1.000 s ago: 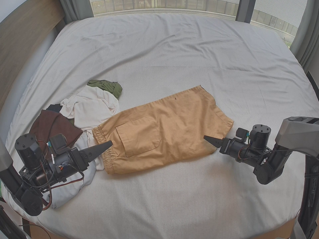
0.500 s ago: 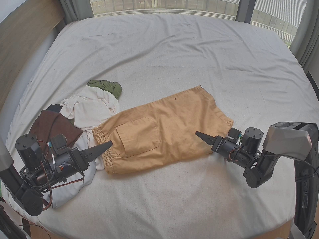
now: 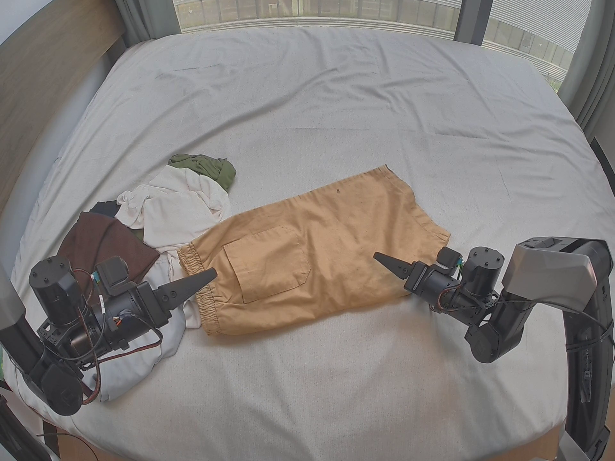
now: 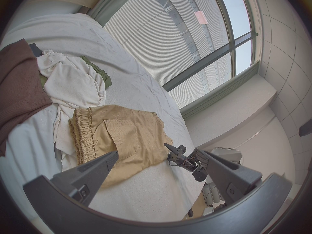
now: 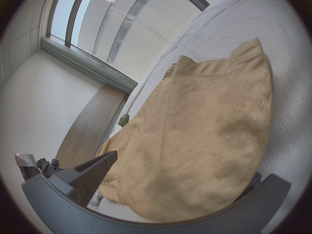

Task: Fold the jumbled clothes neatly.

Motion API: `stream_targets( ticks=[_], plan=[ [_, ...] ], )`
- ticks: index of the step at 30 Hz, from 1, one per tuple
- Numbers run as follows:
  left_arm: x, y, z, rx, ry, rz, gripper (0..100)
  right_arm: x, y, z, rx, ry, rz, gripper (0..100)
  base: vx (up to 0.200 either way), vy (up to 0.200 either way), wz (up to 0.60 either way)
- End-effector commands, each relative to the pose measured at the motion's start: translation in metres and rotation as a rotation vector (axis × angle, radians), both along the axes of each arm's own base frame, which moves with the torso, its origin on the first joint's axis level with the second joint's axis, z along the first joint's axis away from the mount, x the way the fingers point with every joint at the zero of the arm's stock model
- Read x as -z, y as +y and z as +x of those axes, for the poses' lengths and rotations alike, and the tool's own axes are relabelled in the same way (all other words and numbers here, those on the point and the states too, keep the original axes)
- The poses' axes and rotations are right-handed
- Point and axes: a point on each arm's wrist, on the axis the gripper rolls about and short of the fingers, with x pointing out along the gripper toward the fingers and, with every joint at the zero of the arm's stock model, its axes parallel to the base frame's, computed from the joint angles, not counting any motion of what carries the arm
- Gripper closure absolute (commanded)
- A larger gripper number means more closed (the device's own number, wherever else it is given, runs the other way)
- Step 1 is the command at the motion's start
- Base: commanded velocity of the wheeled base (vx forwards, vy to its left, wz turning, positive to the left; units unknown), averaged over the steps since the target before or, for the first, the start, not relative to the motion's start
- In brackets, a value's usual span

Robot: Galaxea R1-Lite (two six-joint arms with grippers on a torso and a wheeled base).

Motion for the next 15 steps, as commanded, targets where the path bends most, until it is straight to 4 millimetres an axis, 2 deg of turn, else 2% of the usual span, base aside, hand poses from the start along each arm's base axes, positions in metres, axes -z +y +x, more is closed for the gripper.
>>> stream_targets(
  ticks=[1,2,10,15],
  plan=[
    [0.000,0.000,0.000,0.000,-0.001,0.000,0,0.004,0.000,0.000,-0.002,0.014,-0.003,0,0.000,0.000,0.00],
    [0.000,0.000,0.000,0.000,-0.001,0.000,0,0.004,0.001,0.000,-0.004,0.013,-0.004,100,0.000,0.000,0.00],
    [0.000,0.000,-0.001,0.000,0.001,0.000,0,0.007,0.008,-0.007,-0.025,0.021,-0.019,100,0.000,0.000,0.00],
    [0.001,0.000,0.000,0.000,0.004,0.002,0,0.006,0.008,-0.012,-0.041,-0.025,-0.096,100,0.000,0.000,0.00]
  ],
)
